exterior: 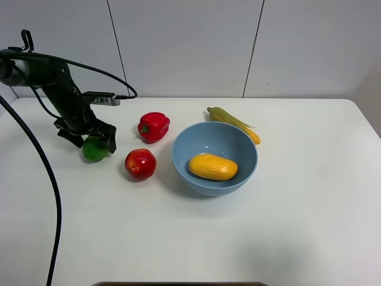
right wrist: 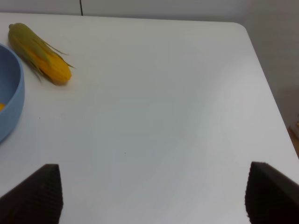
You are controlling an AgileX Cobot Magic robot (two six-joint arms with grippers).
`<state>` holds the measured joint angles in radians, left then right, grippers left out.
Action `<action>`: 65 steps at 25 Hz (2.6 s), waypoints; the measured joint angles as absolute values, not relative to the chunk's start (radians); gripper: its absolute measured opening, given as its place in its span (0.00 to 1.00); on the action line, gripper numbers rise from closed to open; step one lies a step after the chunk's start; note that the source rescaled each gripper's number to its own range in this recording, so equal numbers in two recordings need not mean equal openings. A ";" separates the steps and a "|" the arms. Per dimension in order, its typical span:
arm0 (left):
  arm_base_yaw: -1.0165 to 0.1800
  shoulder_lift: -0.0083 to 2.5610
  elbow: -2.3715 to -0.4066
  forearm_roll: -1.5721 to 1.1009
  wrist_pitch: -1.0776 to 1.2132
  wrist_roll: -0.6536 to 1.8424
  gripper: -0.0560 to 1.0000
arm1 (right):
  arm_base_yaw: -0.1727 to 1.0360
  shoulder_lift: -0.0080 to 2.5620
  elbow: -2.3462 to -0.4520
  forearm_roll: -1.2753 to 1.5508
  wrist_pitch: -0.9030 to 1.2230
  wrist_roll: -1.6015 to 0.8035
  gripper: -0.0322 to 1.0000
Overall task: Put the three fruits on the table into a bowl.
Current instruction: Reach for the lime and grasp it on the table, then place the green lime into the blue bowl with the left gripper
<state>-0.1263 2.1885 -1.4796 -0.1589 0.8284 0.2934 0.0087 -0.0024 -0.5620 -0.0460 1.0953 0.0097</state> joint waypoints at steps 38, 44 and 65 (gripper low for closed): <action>-0.126 2.240 -1.490 -0.138 0.827 0.286 0.05 | 0.009 -0.002 -0.562 -0.046 1.095 0.010 0.53; -0.126 2.240 -1.491 -0.118 0.857 0.257 0.05 | 0.009 -0.002 -0.562 -0.046 1.095 0.010 0.53; -0.170 1.988 -1.488 -0.051 0.976 0.166 0.05 | 0.009 -0.002 -0.562 -0.046 1.095 0.010 0.53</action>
